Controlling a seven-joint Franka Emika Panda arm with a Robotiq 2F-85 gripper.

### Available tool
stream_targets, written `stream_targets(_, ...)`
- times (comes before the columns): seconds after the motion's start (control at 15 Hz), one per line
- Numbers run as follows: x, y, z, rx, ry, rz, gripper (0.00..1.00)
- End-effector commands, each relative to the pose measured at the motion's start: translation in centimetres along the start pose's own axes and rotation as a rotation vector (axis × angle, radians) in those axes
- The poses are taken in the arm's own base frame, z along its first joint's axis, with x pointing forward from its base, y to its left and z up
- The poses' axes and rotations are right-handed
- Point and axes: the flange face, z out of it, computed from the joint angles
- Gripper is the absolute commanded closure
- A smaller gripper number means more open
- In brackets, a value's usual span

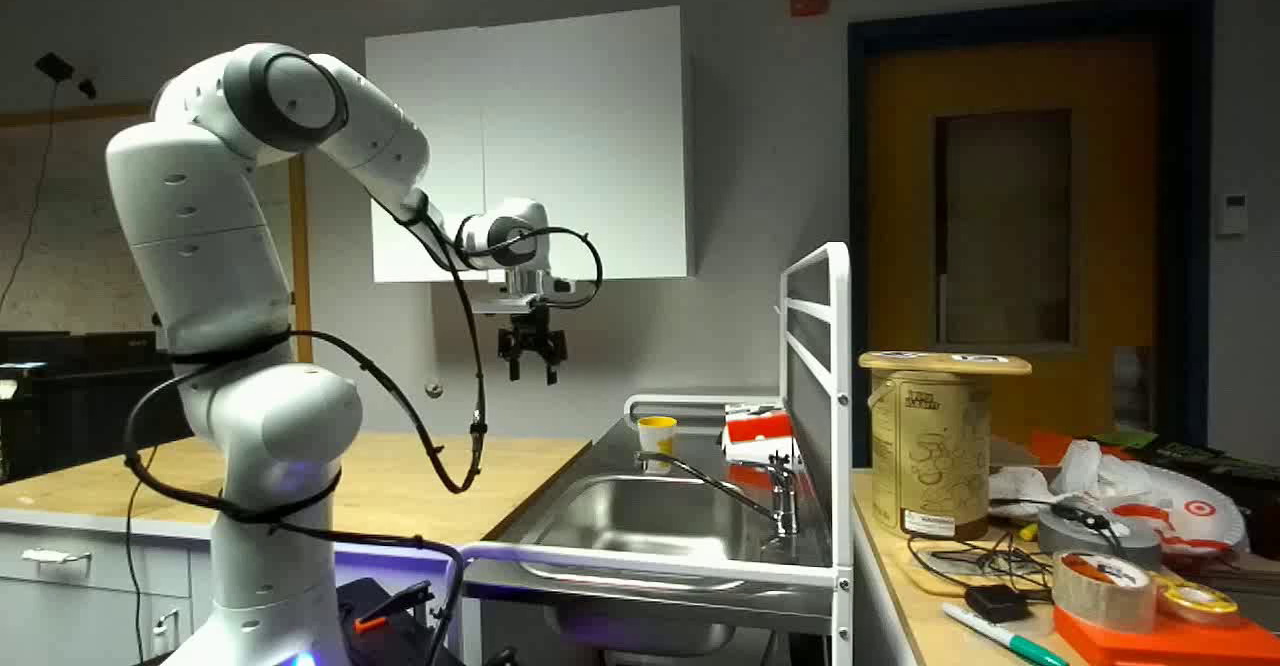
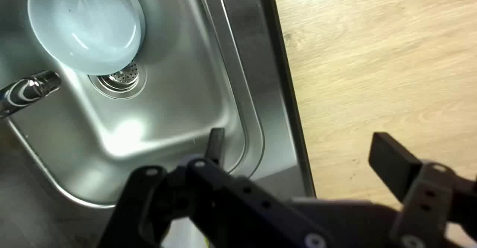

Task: Take the mug from beside the sink and put it in the sink

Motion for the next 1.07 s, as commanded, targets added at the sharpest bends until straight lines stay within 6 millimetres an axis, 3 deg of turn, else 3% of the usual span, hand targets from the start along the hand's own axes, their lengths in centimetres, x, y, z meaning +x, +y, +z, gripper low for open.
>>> stream_targets(0.0, 0.1, 0.0, -0.1, 0.000, 0.002, 0.000, 0.00)
stream_targets(0.6, 0.1, 0.0, -0.3, 0.000, 0.006, 0.000, 0.00)
stream_targets(0.8, 0.5, 1.7, -1.1, 0.015, 0.022, 0.054, 0.00)
stream_targets(1.0, 3.0, 4.1, -2.3, 0.001, 0.035, 0.100, 0.00)
